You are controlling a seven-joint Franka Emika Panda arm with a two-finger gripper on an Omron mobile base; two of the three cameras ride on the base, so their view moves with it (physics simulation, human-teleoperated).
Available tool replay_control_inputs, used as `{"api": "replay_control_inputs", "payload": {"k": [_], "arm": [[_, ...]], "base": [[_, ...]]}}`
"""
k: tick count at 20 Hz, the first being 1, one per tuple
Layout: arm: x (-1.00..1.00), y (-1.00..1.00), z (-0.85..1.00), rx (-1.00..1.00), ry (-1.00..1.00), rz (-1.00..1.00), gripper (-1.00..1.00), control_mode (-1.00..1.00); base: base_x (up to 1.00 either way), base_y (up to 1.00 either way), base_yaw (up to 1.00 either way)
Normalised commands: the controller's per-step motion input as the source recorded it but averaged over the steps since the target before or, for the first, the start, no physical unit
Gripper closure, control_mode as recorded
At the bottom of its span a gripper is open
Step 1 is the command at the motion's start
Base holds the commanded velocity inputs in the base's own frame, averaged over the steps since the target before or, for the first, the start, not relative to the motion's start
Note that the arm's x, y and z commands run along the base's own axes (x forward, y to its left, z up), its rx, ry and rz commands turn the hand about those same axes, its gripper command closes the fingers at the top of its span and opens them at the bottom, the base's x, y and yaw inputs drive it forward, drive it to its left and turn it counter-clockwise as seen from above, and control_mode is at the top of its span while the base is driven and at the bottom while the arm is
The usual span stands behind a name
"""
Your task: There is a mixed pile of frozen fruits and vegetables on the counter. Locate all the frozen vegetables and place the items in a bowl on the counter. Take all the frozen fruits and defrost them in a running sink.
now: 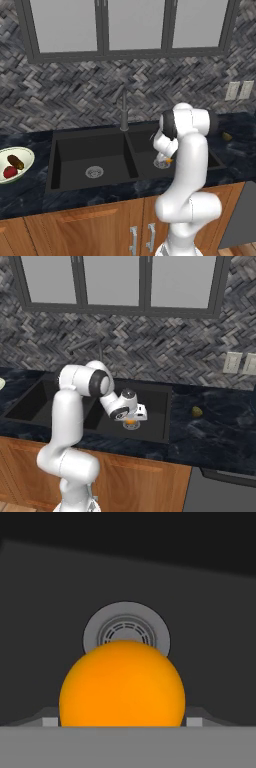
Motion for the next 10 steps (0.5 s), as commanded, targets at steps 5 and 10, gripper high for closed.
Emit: {"api": "replay_control_inputs", "payload": {"k": [5,10], "arm": [[0.01,0.00,-0.25,0.00,0.00,0.00,1.00,-1.00],[0.01,0.00,-0.19,0.00,0.00,0.00,1.00,-1.00]], "base": [[0.00,0.00,0.00],[0.00,0.00,0.00]]}}
